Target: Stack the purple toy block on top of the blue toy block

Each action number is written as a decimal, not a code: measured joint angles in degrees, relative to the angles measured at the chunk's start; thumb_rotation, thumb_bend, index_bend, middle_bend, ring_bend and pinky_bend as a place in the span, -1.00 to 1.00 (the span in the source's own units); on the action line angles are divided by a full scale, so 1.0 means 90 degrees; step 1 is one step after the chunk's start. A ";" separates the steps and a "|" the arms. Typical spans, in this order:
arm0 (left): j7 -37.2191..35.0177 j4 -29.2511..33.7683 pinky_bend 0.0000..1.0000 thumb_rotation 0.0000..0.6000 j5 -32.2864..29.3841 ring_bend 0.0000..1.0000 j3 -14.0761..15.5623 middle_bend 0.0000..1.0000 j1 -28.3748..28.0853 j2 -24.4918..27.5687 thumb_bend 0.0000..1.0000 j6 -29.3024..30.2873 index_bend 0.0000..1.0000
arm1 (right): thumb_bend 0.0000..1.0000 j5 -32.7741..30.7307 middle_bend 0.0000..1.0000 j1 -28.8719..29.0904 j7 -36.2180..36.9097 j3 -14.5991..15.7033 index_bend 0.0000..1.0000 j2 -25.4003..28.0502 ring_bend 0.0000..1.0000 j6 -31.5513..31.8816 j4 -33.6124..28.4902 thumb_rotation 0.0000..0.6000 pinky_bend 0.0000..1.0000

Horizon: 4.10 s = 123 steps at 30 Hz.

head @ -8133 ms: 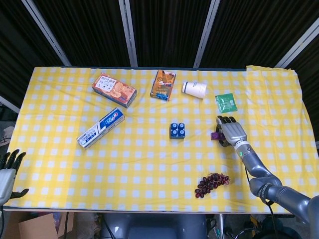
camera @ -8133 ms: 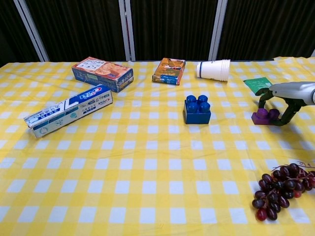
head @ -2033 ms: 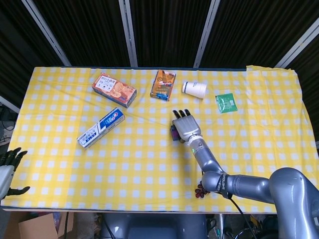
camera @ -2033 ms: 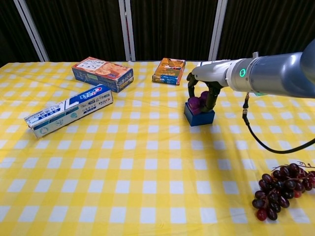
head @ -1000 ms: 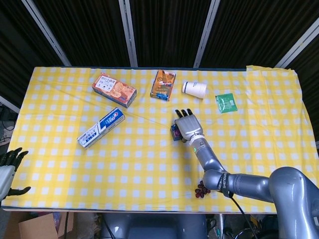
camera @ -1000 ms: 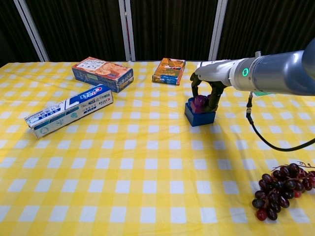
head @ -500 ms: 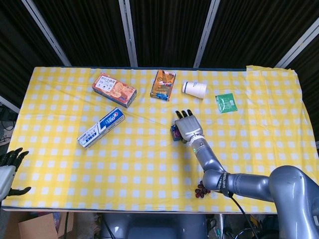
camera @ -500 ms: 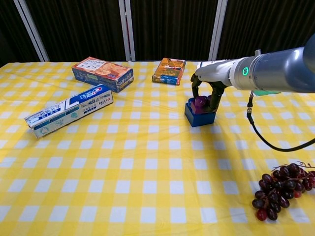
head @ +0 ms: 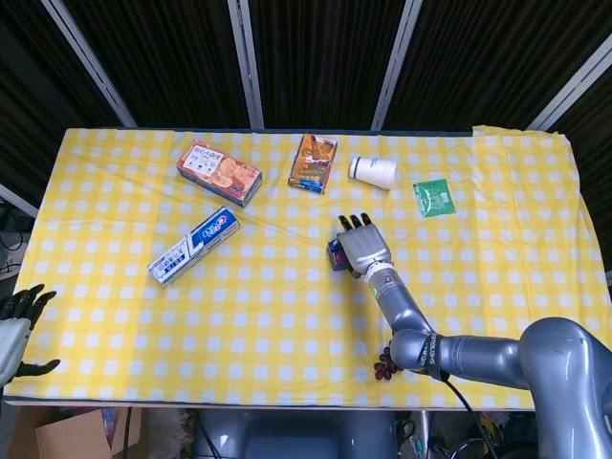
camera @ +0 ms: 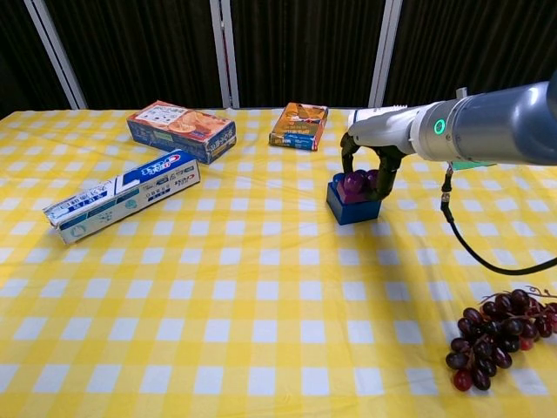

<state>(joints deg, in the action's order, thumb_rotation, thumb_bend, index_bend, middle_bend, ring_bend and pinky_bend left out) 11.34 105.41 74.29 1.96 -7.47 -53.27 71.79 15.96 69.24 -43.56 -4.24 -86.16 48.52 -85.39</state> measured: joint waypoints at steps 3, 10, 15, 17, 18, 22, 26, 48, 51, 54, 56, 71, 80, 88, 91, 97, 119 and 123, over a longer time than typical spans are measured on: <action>-0.0002 0.0018 -0.92 1.00 0.0023 -1.00 0.0006 -1.00 0.0001 0.0008 -1.00 0.0006 -0.81 | -0.15 0.0012 -1.00 0.0000 -0.0017 -0.0004 -0.31 0.0079 -0.96 0.0112 -0.0179 1.00 -1.00; -0.0061 0.0038 -0.92 1.00 0.0073 -1.00 0.0017 -1.00 0.0016 0.0041 -1.00 0.0033 -0.81 | -0.15 -0.0005 -1.00 0.0008 -0.0053 -0.0064 -0.35 0.0221 -0.96 0.0381 -0.0477 1.00 -1.00; -0.0082 0.0032 -0.92 1.00 0.0076 -1.00 0.0022 -1.00 0.0010 0.0054 -1.00 0.0011 -0.81 | -0.15 0.0038 -1.00 -0.0007 -0.0007 -0.0143 -0.35 0.0294 -0.96 0.0470 -0.0605 1.00 -1.00; -0.0082 0.0034 -0.92 1.00 0.0073 -1.00 0.0022 -1.00 0.0007 0.0056 -1.00 0.0005 -0.81 | -0.15 0.0063 -1.00 -0.0014 0.0011 -0.0163 -0.35 0.0309 -0.96 0.0488 -0.0627 1.00 -1.00; -0.0080 0.0037 -0.92 1.00 0.0073 -1.00 0.0023 -1.00 0.0007 0.0056 -1.00 0.0005 -0.81 | -0.15 0.0082 -1.00 -0.0022 0.0031 -0.0177 -0.35 0.0312 -0.96 0.0496 -0.0636 1.00 -1.00; -0.0077 0.0042 -0.92 1.00 0.0068 -1.00 0.0025 -1.00 0.0007 0.0061 -1.00 0.0002 -0.81 | -0.15 0.0139 -1.00 -0.0051 0.0068 -0.0199 -0.35 0.0339 -0.96 0.0525 -0.0676 1.00 -1.00; -0.0078 0.0039 -0.92 1.00 0.0059 -1.00 0.0026 -1.00 0.0006 0.0064 -1.00 -0.0005 -0.81 | -0.15 0.0182 -1.00 -0.0112 0.0111 -0.0199 -0.35 0.0419 -0.96 0.0588 -0.0773 1.00 -1.00; -0.0111 0.0082 -0.92 1.00 0.0195 -1.00 0.0042 -1.00 0.0028 0.0090 -1.00 0.0075 -0.81 | -0.15 0.0517 -1.00 -0.0477 0.0300 -0.0058 -0.35 0.0618 -0.96 0.0716 -0.1090 1.00 -1.00; -0.0113 0.0086 -0.92 1.00 0.0198 -1.00 0.0044 -1.00 0.0031 0.0095 -1.00 0.0079 -0.81 | -0.15 0.0548 -1.00 -0.0493 0.0312 -0.0060 -0.35 0.0602 -0.96 0.0708 -0.1087 1.00 -1.00; -0.0114 0.0092 -0.92 1.00 0.0206 -1.00 0.0044 -1.00 0.0032 0.0095 -1.00 0.0083 -0.81 | -0.15 0.0590 -1.00 -0.0506 0.0316 -0.0061 -0.35 0.0573 -0.96 0.0705 -0.1074 1.00 -1.00; -0.0115 0.0095 -0.92 1.00 0.0207 -1.00 0.0045 -1.00 0.0033 0.0096 -1.00 0.0084 -0.81 | -0.15 0.0603 -1.00 -0.0511 0.0315 -0.0061 -0.35 0.0553 -0.96 0.0697 -0.1064 1.00 -1.00; -0.0139 0.0090 -0.92 1.00 0.0189 -1.00 0.0033 -1.00 0.0020 0.0101 -1.00 0.0061 -0.81 | -0.15 0.0606 -1.00 -0.0483 0.0240 -0.0104 -0.35 0.0402 -0.96 0.0682 -0.0945 1.00 -1.00; -0.0148 0.0124 -0.92 1.00 0.0259 -1.00 0.0048 -1.00 0.0046 0.0119 -1.00 0.0120 -0.81 | -0.15 0.0590 -1.00 -0.0509 0.0228 -0.0059 -0.35 0.0281 -0.96 0.0610 -0.0818 1.00 -1.00; -0.0124 0.0115 -0.92 1.00 0.0249 -1.00 0.0048 -1.00 0.0044 0.0111 -1.00 0.0109 -0.81 | -0.15 0.0586 -1.00 -0.0545 0.0280 -0.0034 -0.35 0.0170 -0.96 0.0456 -0.0581 1.00 -1.00; -0.0113 0.0112 -0.92 1.00 0.0226 -1.00 0.0041 -1.00 0.0040 0.0104 -1.00 0.0103 -0.81 | -0.15 0.0596 -1.00 -0.0553 0.0300 -0.0028 -0.35 0.0124 -0.96 0.0401 -0.0500 1.00 -1.00; -0.0082 0.0106 -0.92 1.00 0.0186 -1.00 0.0033 -1.00 0.0022 0.0088 -1.00 0.0065 -0.81 | -0.15 0.0720 -1.00 -0.0548 0.0336 -0.0110 -0.35 0.0193 -0.96 0.0461 -0.0637 1.00 -1.00; -0.0098 0.0207 -0.92 1.00 0.0443 -1.00 0.0111 -1.00 0.0034 0.0105 -1.00 0.0113 -0.82 | -0.15 0.2227 -1.00 -0.1546 0.1185 -0.0198 -0.35 0.1959 -0.96 0.1693 -0.3064 1.00 -1.00; -0.0202 0.0211 -0.92 1.00 0.0485 -1.00 0.0116 -1.00 0.0065 0.0139 -1.00 0.0163 -0.82 | -0.15 0.3130 -1.00 -0.2172 0.1716 0.0135 -0.36 0.2348 -0.96 0.1934 -0.3342 1.00 -1.00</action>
<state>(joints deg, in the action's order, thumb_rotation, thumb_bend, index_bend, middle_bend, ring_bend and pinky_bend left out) 9.53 107.31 78.66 3.01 -6.88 -52.02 73.26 44.13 49.70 -28.12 -3.02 -65.03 65.92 -115.47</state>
